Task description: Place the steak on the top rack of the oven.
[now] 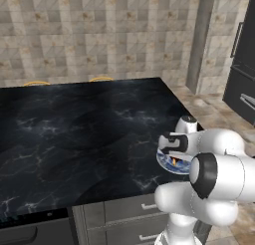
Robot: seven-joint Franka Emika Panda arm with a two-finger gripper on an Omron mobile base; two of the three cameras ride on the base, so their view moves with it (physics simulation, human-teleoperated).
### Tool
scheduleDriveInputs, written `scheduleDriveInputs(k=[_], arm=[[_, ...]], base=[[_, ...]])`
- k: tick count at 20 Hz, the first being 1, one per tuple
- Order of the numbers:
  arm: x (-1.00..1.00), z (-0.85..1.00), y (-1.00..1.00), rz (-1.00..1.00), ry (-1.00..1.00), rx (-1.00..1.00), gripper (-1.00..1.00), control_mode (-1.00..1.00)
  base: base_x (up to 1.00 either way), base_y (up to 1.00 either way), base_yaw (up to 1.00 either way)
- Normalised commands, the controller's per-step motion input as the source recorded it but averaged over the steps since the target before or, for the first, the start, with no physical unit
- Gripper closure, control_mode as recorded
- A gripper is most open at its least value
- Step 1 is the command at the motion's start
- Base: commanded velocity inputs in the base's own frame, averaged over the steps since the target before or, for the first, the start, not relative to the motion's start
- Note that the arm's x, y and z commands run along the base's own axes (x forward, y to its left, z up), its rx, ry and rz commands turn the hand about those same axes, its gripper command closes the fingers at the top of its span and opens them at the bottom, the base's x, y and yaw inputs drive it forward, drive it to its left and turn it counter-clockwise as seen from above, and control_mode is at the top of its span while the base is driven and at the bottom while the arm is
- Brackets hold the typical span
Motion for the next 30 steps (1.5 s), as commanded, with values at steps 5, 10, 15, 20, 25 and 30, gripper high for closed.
scheduleDriveInputs(k=[5,10,15,20,25,30], arm=[[0.0,-0.15,0.0,0.0,0.0,0.0,1.0,-1.0],[0.0,-0.01,0.0,0.0,0.0,0.0,1.0,-1.0],[-0.07,0.39,0.0,-0.02,0.0,-0.01,1.0,-1.0],[-0.52,0.99,0.0,0.0,0.01,-0.05,1.0,-1.0],[-0.97,0.93,0.02,0.0,-0.04,0.0,1.0,-1.0],[-1.0,0.87,0.23,0.0,-0.2,-0.01,1.0,-1.0]], base=[[0.0,0.0,0.0],[0.0,0.0,0.0],[0.0,0.0,0.0],[0.0,0.0,0.0],[0.0,0.0,0.0],[0.0,0.0,0.0]])
